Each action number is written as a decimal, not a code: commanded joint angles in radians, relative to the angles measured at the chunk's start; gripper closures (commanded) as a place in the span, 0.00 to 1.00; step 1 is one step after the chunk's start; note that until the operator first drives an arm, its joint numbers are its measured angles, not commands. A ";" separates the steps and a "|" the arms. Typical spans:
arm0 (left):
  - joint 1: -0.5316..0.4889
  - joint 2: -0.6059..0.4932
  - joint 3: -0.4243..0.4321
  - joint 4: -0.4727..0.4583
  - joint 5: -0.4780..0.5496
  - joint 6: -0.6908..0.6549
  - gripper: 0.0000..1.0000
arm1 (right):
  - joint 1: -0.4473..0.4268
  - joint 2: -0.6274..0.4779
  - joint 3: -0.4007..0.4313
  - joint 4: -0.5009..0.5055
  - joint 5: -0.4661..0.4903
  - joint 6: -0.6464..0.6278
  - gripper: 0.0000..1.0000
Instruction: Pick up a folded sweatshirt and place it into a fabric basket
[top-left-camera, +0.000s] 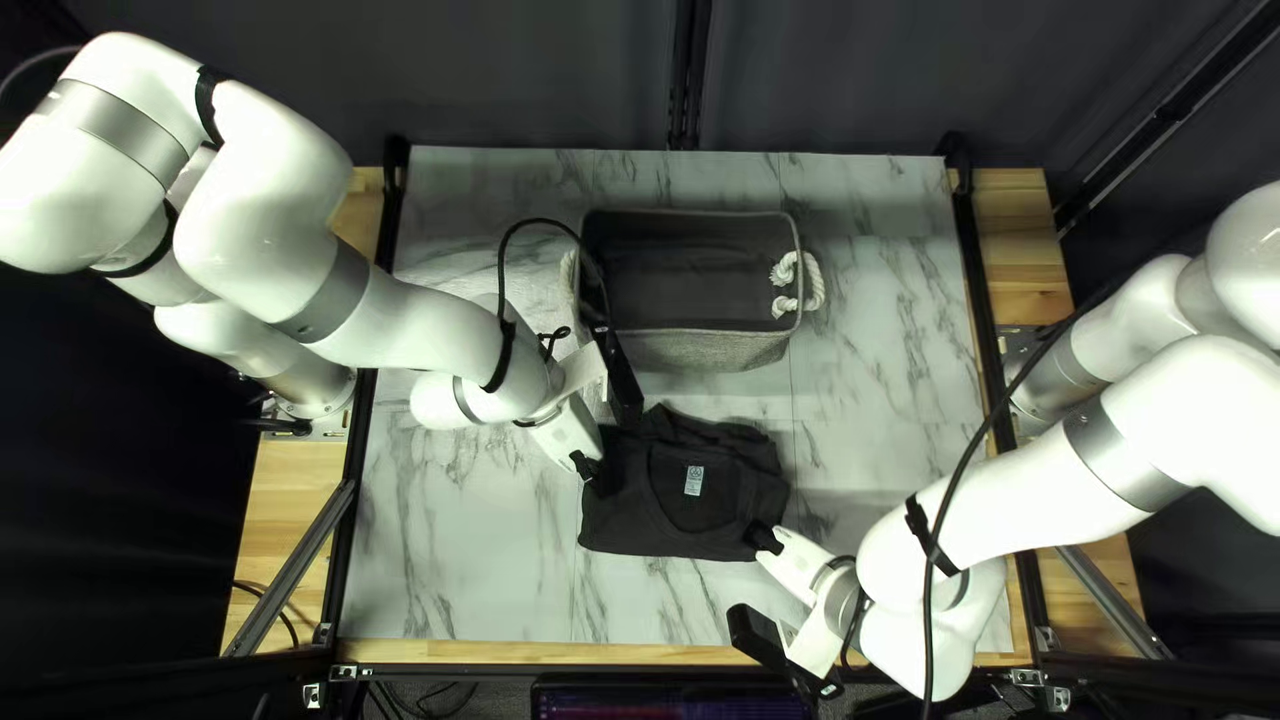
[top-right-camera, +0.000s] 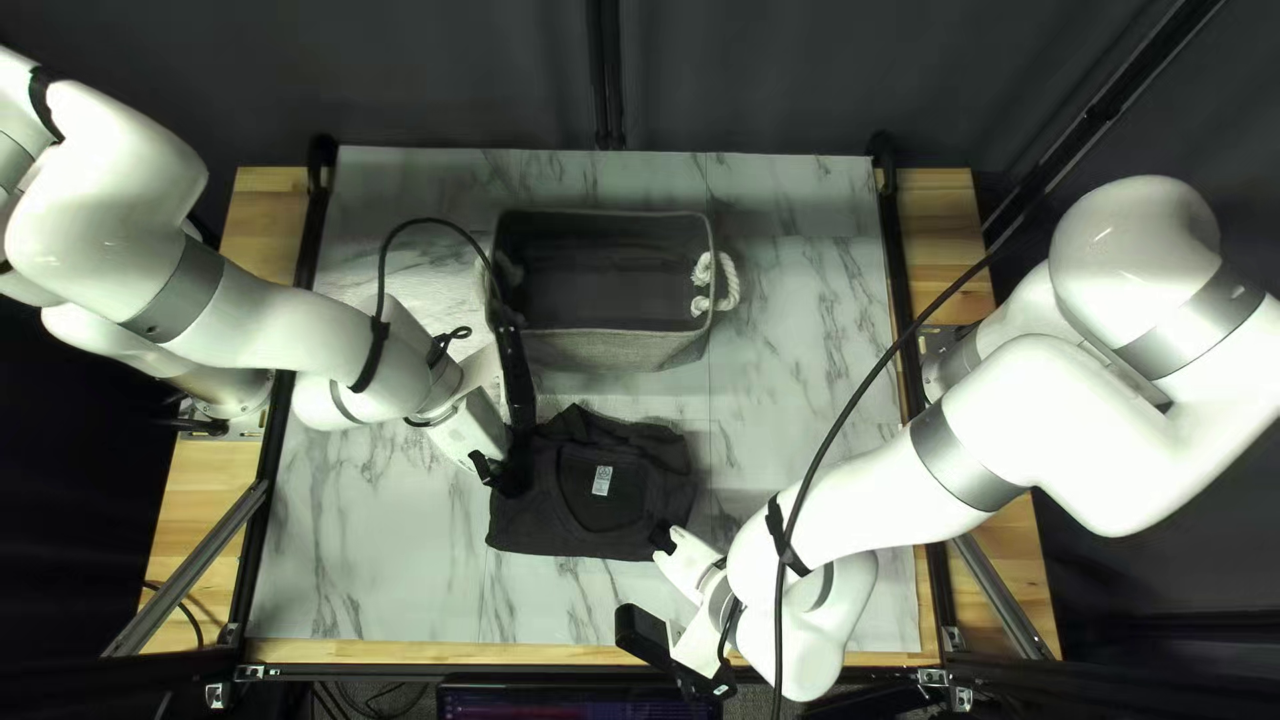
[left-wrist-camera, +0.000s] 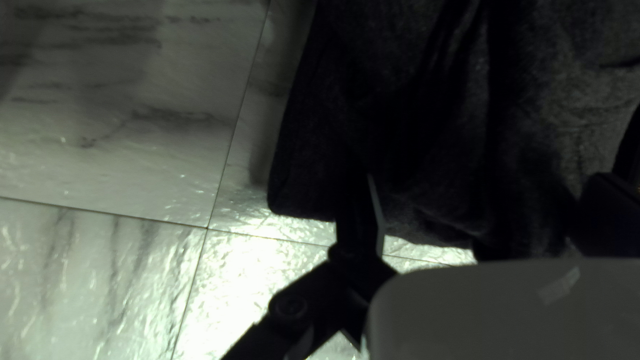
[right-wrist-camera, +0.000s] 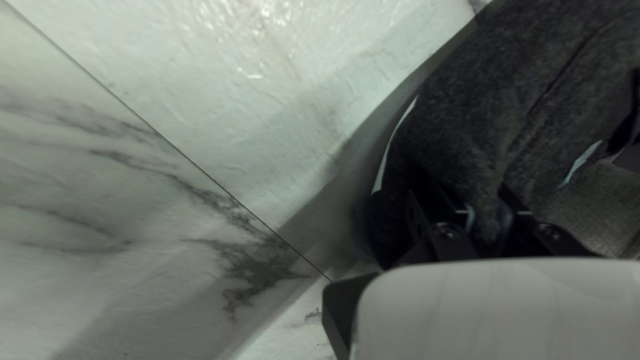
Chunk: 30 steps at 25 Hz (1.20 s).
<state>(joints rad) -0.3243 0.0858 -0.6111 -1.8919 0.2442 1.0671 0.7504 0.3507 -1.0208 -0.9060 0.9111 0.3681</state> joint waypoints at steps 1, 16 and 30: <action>0.004 0.001 0.002 0.008 0.005 -0.008 0.00 | 0.001 -0.001 0.002 -0.001 0.001 0.002 1.00; 0.036 0.024 -0.005 0.161 0.060 -0.137 0.90 | 0.001 0.000 0.002 0.001 0.002 0.000 1.00; 0.002 -0.116 0.032 0.585 0.056 -0.557 1.00 | 0.019 -0.012 -0.054 0.042 0.087 -0.067 1.00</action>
<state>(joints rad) -0.3104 0.0109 -0.5911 -1.4028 0.3008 0.6049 0.7623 0.3429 -1.0542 -0.8789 0.9673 0.3254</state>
